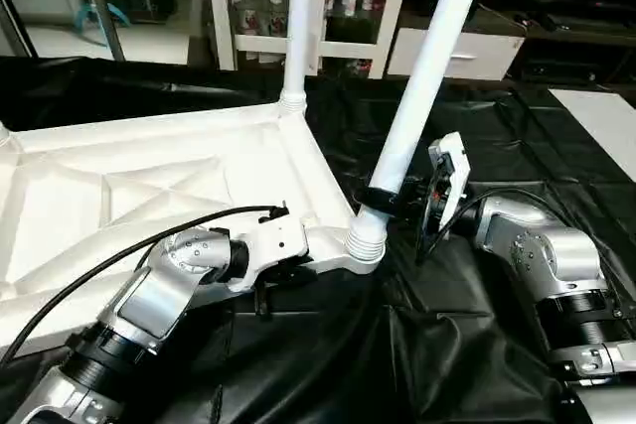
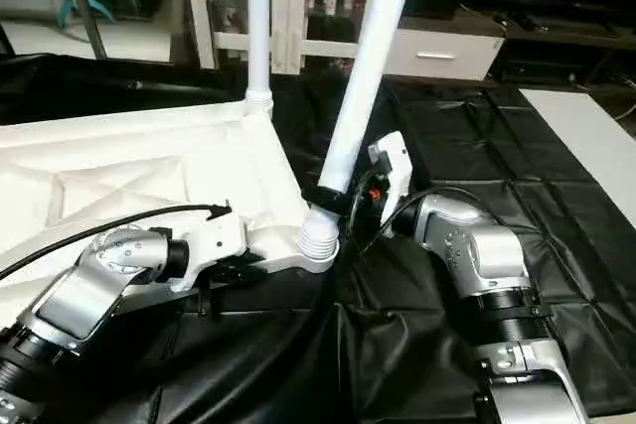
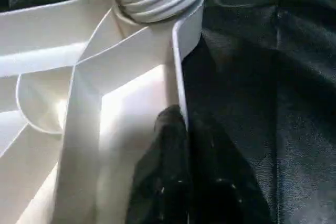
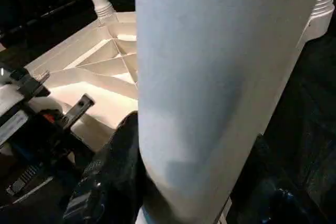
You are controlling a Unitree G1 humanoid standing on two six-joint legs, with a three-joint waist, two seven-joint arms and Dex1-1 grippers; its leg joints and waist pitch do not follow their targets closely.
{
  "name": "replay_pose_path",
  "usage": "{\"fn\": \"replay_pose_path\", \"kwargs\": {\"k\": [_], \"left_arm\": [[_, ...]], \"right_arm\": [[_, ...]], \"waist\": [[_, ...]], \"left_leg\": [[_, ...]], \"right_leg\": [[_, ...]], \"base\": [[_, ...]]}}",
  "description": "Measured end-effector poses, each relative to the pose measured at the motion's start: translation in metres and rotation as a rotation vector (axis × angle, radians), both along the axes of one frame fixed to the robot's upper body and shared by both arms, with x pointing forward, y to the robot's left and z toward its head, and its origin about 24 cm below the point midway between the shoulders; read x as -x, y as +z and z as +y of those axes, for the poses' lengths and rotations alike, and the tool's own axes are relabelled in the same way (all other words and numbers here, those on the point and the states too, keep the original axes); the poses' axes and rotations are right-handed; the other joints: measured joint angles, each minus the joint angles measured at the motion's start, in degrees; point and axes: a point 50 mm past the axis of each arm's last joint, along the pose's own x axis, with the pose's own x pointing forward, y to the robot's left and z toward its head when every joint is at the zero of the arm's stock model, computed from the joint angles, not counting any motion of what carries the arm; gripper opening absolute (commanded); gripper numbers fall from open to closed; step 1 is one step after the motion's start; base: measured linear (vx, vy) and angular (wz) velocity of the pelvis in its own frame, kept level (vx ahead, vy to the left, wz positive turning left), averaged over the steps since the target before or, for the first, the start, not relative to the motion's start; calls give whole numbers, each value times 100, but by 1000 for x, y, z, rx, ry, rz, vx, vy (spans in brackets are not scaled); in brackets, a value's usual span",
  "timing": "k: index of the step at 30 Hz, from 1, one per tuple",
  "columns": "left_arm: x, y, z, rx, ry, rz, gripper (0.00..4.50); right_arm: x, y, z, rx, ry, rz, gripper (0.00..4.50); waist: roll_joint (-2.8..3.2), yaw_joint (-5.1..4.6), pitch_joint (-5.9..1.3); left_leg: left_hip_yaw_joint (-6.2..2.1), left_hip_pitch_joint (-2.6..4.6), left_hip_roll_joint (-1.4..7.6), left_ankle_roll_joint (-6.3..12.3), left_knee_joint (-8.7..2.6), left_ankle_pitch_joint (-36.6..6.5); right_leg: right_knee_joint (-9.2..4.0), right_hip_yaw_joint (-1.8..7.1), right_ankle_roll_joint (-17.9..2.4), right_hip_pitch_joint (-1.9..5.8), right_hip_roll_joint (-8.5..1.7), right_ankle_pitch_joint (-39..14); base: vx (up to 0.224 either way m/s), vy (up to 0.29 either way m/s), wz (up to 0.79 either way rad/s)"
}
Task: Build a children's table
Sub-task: Insert table leg to table base
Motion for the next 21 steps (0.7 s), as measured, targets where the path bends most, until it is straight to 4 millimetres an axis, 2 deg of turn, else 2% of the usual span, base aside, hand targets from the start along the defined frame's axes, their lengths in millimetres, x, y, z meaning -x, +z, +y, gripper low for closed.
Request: {"fn": "replay_pose_path", "kwargs": {"k": [6,21], "left_arm": [[1,0,0,2,9,22,0],[3,0,2,2,21,44,0]], "right_arm": [[1,0,-1,35,26,-22,182],[0,-1,5,67,43,-69,182]], "waist": [[-10,2,-6],[-33,-3,-21]], "left_leg": [[0,2,6,-3,-2,2],[0,4,7,-3,-7,1]], "right_leg": [[0,-2,1,1,4,1],[-1,-3,1,0,5,0]], "base": [[0,0,0],[0,0,0]]}}
